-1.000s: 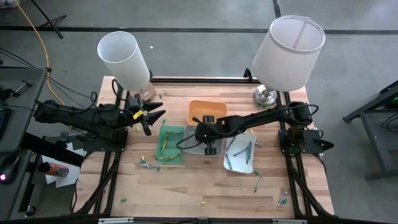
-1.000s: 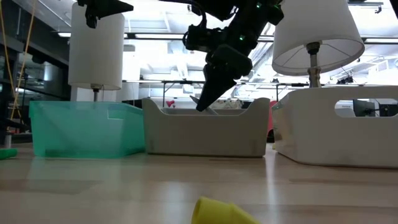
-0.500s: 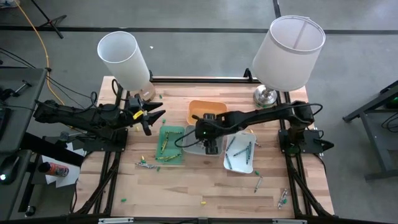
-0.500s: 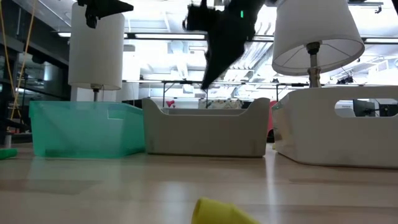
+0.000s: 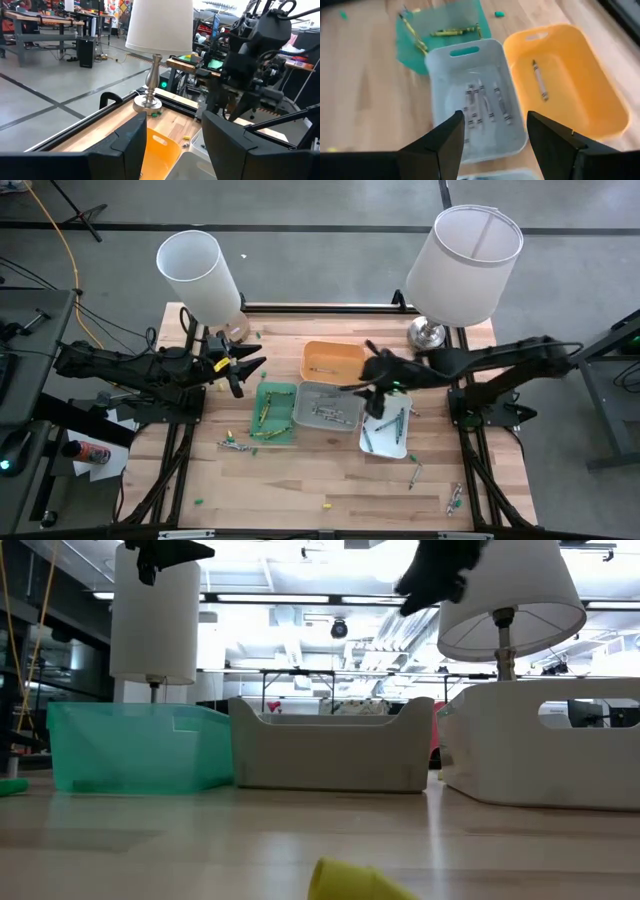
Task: Sort crayons
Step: Put the gray crayon into the yellow bin
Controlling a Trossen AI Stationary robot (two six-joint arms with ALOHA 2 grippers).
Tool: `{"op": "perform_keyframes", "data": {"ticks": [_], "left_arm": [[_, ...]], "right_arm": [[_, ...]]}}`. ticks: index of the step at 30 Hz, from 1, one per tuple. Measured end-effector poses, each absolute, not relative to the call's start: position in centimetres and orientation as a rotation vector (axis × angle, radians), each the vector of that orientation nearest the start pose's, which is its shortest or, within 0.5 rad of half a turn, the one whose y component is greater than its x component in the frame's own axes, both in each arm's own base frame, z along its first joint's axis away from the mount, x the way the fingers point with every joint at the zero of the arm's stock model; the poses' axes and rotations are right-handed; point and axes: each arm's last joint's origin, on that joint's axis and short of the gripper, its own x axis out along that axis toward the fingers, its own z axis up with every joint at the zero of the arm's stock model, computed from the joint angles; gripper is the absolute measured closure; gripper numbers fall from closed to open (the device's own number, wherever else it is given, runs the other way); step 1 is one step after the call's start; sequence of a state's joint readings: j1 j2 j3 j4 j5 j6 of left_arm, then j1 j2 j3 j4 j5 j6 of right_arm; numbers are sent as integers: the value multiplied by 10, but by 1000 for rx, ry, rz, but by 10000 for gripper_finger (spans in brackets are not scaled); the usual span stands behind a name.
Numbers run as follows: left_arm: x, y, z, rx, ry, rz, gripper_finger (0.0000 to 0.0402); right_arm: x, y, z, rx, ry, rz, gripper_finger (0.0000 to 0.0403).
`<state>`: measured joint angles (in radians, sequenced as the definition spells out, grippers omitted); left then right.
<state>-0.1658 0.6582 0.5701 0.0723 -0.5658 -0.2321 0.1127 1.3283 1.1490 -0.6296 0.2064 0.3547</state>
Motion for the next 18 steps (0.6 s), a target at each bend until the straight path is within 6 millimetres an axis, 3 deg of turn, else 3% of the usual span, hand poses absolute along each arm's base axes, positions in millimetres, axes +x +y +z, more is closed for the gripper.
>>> {"op": "perform_keyframes", "data": {"ticks": [8,14,18], "left_arm": [[153,-10,302,-223,-32,400,227],[153,-10,302,-225,-32,399,227],[153,-10,302,-240,-35,399,227]], "right_arm": [[231,44,310,429,769,-178,195],[209,72,308,645,981,-44,195],[193,99,300,902,1179,-125,195]]}}
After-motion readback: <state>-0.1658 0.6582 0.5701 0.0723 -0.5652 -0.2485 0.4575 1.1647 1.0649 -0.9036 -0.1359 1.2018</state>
